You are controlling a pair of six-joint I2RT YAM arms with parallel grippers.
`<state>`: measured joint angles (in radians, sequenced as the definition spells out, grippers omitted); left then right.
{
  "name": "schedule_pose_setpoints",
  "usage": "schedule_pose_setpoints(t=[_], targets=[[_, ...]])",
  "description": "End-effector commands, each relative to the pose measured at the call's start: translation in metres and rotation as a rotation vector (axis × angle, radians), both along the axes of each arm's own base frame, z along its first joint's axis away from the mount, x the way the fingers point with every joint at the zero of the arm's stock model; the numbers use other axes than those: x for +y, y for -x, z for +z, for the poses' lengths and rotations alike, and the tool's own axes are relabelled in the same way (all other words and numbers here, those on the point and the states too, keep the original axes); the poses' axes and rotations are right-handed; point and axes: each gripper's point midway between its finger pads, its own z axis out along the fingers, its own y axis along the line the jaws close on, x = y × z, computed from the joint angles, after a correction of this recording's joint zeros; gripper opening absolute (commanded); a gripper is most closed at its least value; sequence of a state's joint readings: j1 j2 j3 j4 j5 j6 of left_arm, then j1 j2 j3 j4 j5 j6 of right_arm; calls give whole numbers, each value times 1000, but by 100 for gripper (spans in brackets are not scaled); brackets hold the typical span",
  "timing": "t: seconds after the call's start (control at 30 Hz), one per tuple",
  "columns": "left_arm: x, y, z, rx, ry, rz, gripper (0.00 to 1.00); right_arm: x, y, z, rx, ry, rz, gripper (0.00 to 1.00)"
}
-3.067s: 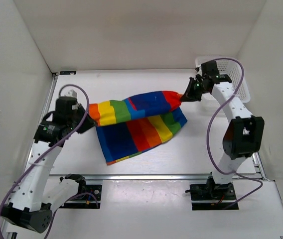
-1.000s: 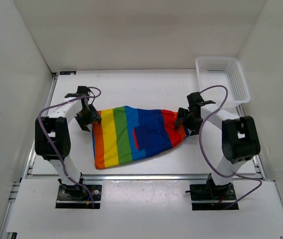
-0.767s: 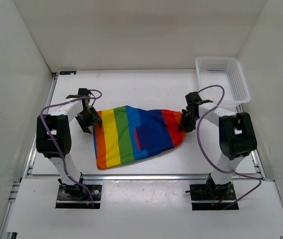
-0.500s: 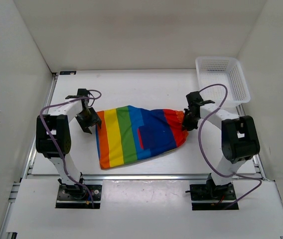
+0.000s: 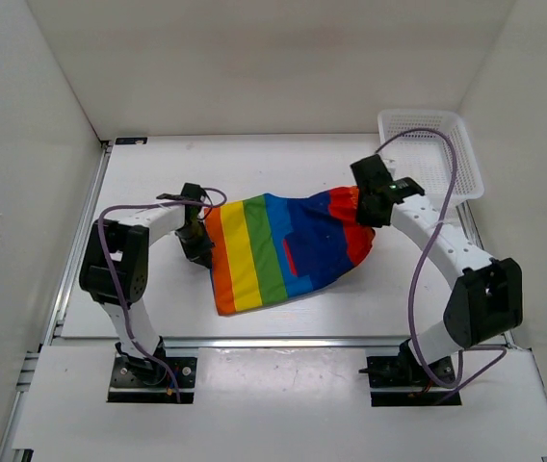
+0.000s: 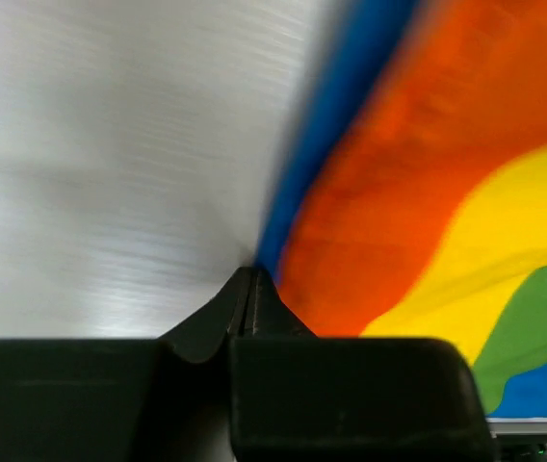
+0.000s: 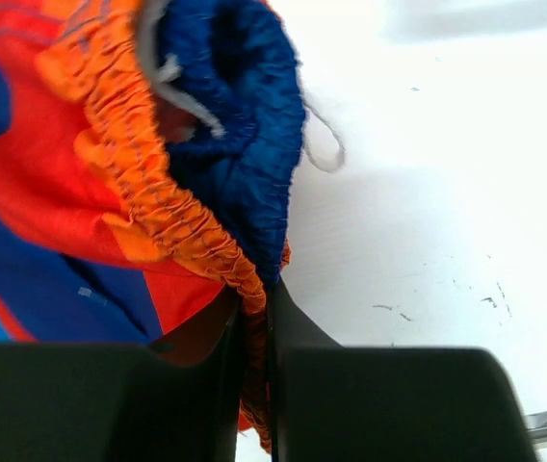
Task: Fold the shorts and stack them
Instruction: Fold the shorts
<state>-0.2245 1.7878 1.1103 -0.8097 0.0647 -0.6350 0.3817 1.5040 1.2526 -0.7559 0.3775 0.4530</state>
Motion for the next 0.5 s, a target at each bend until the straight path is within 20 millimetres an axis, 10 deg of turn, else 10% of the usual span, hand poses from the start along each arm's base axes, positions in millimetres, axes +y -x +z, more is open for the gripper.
schedule_pose_setpoints(t=[0.0,0.17,0.47], targets=[[-21,-7,-8,-10,40,-21,10,27,3,36,-76,92,81,0],[-26,-14,-11,-11,42,-21,10,78,18,42,-77,180,207,0],[-23,-15,-12,-16,24,-19,10,229,58,41,-133,220,514,0]])
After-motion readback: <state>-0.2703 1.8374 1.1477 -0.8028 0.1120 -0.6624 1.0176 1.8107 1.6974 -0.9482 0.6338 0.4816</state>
